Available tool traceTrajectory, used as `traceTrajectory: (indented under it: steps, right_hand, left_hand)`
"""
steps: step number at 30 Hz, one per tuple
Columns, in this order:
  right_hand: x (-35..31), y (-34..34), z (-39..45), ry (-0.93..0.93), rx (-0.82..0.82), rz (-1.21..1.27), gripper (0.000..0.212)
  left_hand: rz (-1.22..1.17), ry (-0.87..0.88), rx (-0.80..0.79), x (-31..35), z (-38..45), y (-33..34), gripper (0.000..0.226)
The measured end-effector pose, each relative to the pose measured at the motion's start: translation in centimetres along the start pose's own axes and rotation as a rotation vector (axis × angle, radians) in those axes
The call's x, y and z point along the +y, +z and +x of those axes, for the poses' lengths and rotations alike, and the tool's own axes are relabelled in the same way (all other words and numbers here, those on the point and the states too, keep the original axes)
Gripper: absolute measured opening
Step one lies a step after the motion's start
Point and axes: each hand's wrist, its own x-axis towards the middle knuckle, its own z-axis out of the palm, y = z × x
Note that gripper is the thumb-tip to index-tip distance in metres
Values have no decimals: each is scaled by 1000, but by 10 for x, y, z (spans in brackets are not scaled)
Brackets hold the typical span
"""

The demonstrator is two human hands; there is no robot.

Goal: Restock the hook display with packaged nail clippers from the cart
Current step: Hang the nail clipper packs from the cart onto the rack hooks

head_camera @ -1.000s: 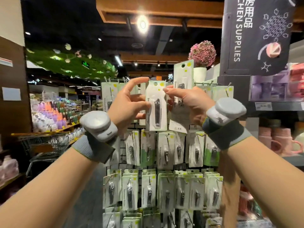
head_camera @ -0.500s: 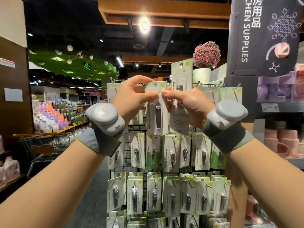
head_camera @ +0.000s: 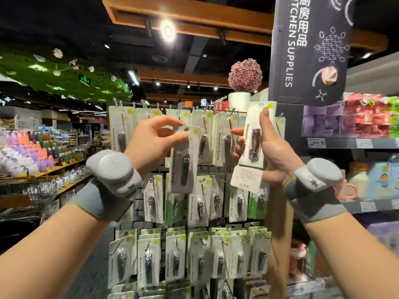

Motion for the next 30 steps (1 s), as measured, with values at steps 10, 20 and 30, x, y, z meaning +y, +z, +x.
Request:
traceTrajectory:
  steps: [10,20,30]
  right_hand:
    - [-17,-23,-3,-74,39,129,64]
    - [-11,-8,2,-39,8,49,50]
    - [-15,42,20,50,-78,113,50]
  left_hand:
    - [40,34,-10,1,5,18,16]
    - [92,112,67,13,11,13,16]
    - [-170,-94,323,40,25,-26,14]
